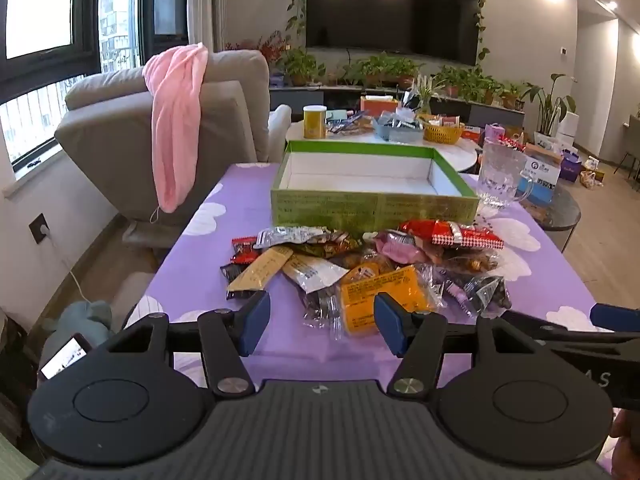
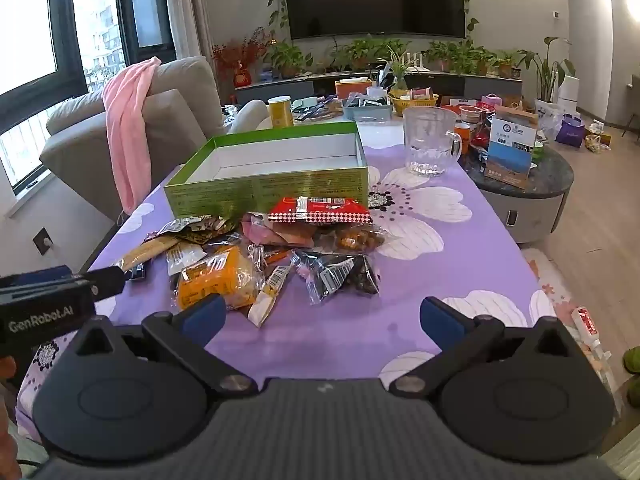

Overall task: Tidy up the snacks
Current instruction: 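Move both tools toward the snack pile on the table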

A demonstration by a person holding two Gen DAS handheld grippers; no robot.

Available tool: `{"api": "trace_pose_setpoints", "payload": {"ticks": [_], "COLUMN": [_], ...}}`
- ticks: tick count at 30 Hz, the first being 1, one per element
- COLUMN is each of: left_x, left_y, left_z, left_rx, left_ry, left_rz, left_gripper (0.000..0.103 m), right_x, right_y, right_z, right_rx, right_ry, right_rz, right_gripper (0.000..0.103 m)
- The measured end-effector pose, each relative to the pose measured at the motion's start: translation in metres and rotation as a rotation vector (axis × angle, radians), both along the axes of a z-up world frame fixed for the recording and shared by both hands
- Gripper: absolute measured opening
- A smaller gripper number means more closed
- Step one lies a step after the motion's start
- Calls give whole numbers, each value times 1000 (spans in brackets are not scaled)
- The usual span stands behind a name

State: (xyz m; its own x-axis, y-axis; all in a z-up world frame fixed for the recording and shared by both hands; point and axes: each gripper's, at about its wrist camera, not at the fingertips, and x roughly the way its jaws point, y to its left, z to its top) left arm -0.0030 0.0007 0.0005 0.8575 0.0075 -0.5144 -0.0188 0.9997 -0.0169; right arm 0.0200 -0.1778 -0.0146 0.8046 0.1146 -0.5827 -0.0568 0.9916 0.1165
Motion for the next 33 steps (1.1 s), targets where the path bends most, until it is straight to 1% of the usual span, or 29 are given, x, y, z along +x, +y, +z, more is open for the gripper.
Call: {"api": "trace_pose_setpoints", "payload": {"ticks": [1,2,3,6,8,11,22,33], "left_x": [-3,-6,-3,6,7,8,5,3], "left_y": [1,0,0,-4,-7,-3,-3,-6], "left_z": [0,0,-3,-9,-14,-13,-13,-15], "left_rx": [-1,-7,-14,9,18,7,7,16], "left_ry": [-4,19,28,73,68,58,62,63], "left_rz": [2,5,3,1,3,1,14,2], "left_gripper": [55,55,55,55,55,55,55,55], "right_x": [-1,-3,2,4,3,3,-1,-4], "right_y": [0,-1,1,2,-1,0,-2,-5], "right_z": [0,0,-4,-9,-9,-9,-7,-8], "right_rx": [0,-2,-18,-20,-11,-10,1,6], "right_ry": [-5,-9,19,24,27,20,8,7], "right_rz": [-2,-4,8,3,4,1,-5,-9], "right_gripper": [61,61,61,61,61,61,61,61]}}
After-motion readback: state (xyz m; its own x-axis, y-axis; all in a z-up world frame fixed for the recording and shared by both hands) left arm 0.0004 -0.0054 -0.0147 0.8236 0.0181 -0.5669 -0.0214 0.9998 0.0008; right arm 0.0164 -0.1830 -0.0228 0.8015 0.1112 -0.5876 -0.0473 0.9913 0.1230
